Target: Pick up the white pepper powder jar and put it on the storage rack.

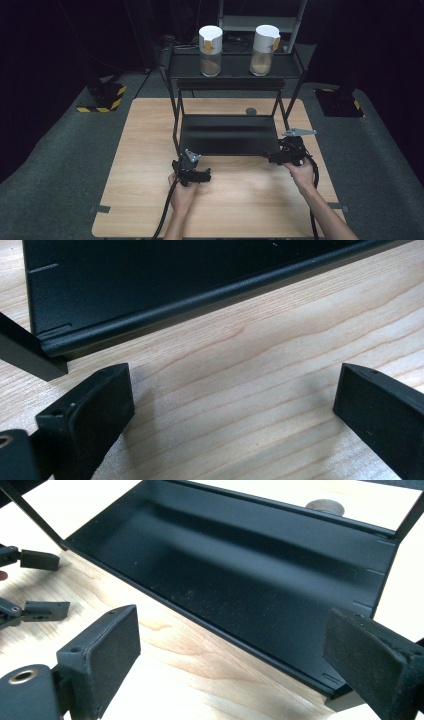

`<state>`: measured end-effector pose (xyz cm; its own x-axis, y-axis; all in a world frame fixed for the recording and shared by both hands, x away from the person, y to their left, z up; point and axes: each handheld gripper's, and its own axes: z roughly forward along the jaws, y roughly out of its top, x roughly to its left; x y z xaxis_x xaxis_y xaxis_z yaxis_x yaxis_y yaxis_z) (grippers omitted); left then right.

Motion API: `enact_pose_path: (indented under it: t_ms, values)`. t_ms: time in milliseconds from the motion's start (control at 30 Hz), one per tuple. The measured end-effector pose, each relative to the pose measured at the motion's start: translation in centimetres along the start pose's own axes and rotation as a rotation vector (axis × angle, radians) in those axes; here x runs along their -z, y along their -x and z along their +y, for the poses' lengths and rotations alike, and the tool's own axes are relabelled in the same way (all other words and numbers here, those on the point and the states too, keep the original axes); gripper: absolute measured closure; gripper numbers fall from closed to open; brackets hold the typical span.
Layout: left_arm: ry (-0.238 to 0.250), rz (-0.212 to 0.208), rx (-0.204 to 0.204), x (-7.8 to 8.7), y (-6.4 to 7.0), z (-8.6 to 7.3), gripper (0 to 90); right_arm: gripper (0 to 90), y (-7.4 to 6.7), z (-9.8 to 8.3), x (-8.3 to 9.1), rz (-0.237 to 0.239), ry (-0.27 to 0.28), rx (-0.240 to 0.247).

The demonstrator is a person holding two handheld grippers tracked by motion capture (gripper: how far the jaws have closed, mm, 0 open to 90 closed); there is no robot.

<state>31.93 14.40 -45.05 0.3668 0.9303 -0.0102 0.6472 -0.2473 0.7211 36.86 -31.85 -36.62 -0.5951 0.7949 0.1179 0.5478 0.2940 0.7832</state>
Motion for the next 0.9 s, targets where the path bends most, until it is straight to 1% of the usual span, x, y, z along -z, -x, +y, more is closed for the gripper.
enact_pose_path:
  t_ms: [333, 600, 767, 900]
  values:
    - [0.001, -0.001, 0.000, 0.0, 0.0, 0.0, 2.8, 7.9, -0.3, -1.0, -0.7, -0.005, -0.011, 0.012]
    - [0.001, -0.001, 0.000, 0.0, 0.0, 0.0, 2.8, 8.0, -0.5, -1.7, -1.2, -0.010, -0.033, 0.011]
    - [0.001, 0.000, 0.000, 0.0, 0.0, 0.0, 2.8, 7.9, -0.7, -2.0, -1.5, -0.019, -0.049, 0.022]
    - [0.001, -0.001, 0.001, 0.0, 0.0, 0.0, 2.8, 8.0, -0.7, -2.4, -1.7, -0.022, -0.052, 0.014]
